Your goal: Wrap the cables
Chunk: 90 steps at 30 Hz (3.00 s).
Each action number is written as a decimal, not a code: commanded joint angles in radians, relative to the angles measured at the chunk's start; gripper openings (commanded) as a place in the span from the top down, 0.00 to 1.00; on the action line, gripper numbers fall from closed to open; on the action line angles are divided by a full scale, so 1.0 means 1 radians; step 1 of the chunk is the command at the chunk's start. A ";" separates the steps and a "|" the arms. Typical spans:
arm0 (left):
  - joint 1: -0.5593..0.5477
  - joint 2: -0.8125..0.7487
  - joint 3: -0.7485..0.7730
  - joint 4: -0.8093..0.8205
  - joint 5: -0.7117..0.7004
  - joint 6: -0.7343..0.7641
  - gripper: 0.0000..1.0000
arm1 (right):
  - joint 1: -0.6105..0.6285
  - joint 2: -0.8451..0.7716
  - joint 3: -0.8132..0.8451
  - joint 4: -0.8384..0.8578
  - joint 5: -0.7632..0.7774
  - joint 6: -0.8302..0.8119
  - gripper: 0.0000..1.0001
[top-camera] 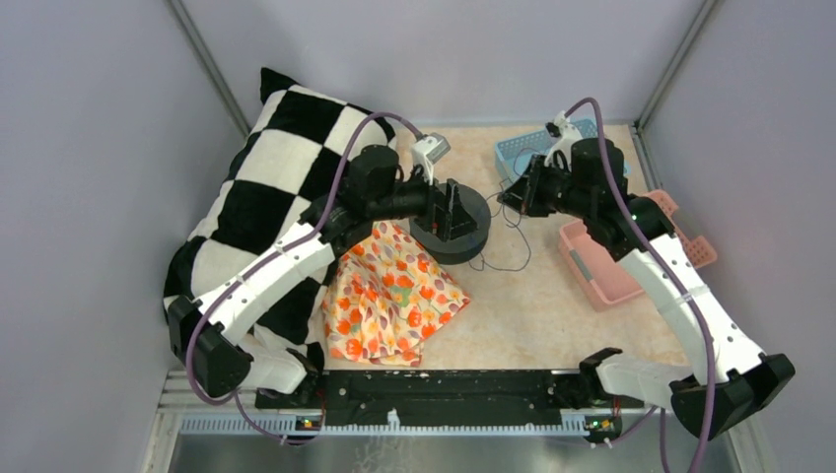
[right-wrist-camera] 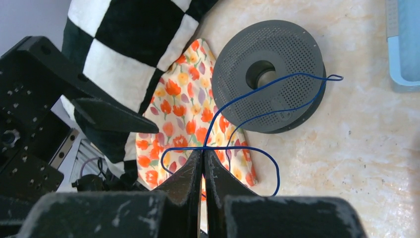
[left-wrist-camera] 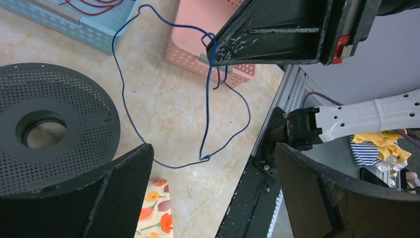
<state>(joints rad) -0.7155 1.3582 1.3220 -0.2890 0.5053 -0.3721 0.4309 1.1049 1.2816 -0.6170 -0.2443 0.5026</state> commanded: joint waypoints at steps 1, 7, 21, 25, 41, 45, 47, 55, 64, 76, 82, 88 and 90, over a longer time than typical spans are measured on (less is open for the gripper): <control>-0.005 0.004 0.041 0.030 -0.025 0.003 0.02 | 0.018 0.025 0.077 0.039 0.039 0.012 1.00; -0.012 -0.005 -0.031 0.182 0.032 -0.067 0.02 | 0.022 0.041 0.055 0.106 -0.026 0.054 1.00; -0.016 0.081 -0.013 0.233 -0.056 -0.043 0.36 | 0.028 0.028 0.060 0.092 -0.054 0.051 1.00; -0.016 0.100 -0.002 0.245 -0.054 -0.057 0.71 | 0.027 0.010 0.041 0.074 -0.037 0.052 1.00; 0.002 -0.039 0.092 0.130 -0.221 -0.049 1.00 | 0.027 -0.063 -0.104 -0.107 0.194 -0.013 1.00; 0.003 -0.040 0.097 0.144 -0.105 -0.094 1.00 | 0.027 -0.097 -0.165 -0.206 0.268 -0.031 1.00; 0.003 -0.037 0.067 0.171 -0.057 -0.125 1.00 | 0.028 -0.140 -0.221 -0.239 0.281 -0.009 0.92; 0.001 -0.036 -0.109 0.282 0.009 -0.199 1.00 | 0.027 -0.275 -0.305 -0.245 0.246 0.037 0.41; 0.002 -0.035 -0.107 0.282 0.006 -0.196 1.00 | 0.027 -0.291 -0.249 0.052 0.123 0.131 0.34; 0.002 -0.045 -0.119 0.329 -0.003 -0.205 1.00 | 0.028 -0.327 -0.421 0.350 -0.002 0.387 0.26; 0.003 -0.049 -0.105 0.301 -0.034 -0.180 1.00 | 0.028 -0.326 -0.399 0.286 0.050 0.382 0.28; 0.004 -0.078 -0.102 0.253 -0.095 -0.135 1.00 | -0.003 -0.385 -0.330 0.097 0.231 0.350 0.23; 0.005 -0.094 -0.113 0.260 -0.110 -0.126 1.00 | -0.037 -0.423 -0.327 0.126 0.219 0.347 0.20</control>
<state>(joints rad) -0.7139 1.3293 1.2060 -0.0452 0.4435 -0.5415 0.4362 0.7666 0.8814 -0.4816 -0.0952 0.8646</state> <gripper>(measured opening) 0.012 0.780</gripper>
